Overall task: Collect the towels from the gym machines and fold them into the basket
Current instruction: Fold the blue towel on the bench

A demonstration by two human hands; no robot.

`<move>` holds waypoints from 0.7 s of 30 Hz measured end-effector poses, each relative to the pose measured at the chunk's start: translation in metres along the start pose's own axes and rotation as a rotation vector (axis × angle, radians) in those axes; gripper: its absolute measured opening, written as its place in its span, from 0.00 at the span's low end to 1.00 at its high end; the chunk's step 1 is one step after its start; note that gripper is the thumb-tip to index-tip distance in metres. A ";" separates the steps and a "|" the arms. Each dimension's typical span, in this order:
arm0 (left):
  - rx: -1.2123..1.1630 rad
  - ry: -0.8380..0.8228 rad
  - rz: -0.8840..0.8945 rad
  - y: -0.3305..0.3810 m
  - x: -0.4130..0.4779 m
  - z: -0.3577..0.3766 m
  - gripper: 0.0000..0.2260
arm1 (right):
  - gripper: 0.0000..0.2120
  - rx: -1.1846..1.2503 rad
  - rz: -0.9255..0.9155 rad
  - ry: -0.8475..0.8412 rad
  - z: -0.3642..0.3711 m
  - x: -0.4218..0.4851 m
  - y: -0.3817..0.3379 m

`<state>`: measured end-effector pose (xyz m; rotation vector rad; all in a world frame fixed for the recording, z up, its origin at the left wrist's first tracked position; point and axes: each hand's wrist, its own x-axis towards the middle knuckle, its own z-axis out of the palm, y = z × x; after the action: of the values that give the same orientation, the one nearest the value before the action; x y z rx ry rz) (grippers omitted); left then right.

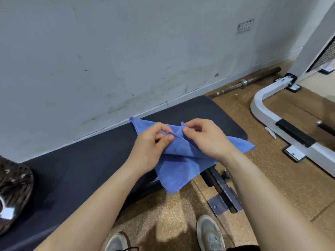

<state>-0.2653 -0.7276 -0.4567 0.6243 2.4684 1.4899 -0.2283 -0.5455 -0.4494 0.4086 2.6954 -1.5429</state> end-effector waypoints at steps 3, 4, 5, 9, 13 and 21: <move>-0.008 0.057 0.018 -0.003 -0.009 -0.006 0.04 | 0.05 0.105 -0.044 0.017 0.005 -0.004 -0.003; -0.023 0.083 0.025 -0.002 -0.010 -0.007 0.04 | 0.04 0.137 -0.051 0.044 0.006 -0.006 -0.004; -0.048 0.112 0.029 -0.001 -0.010 -0.008 0.05 | 0.04 0.159 -0.056 0.068 0.006 -0.007 -0.005; -0.087 0.162 0.054 0.005 -0.008 -0.009 0.04 | 0.05 0.174 -0.071 0.100 0.009 -0.009 -0.010; -0.031 0.137 -0.009 0.001 -0.007 -0.002 0.06 | 0.05 0.180 -0.021 0.096 0.013 -0.007 -0.010; 0.235 0.246 0.081 -0.005 -0.005 -0.001 0.04 | 0.04 0.119 0.194 0.174 0.018 0.000 0.004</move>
<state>-0.2625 -0.7327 -0.4604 0.6200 2.8682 1.3903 -0.2291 -0.5590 -0.4623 0.8169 2.5955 -1.6877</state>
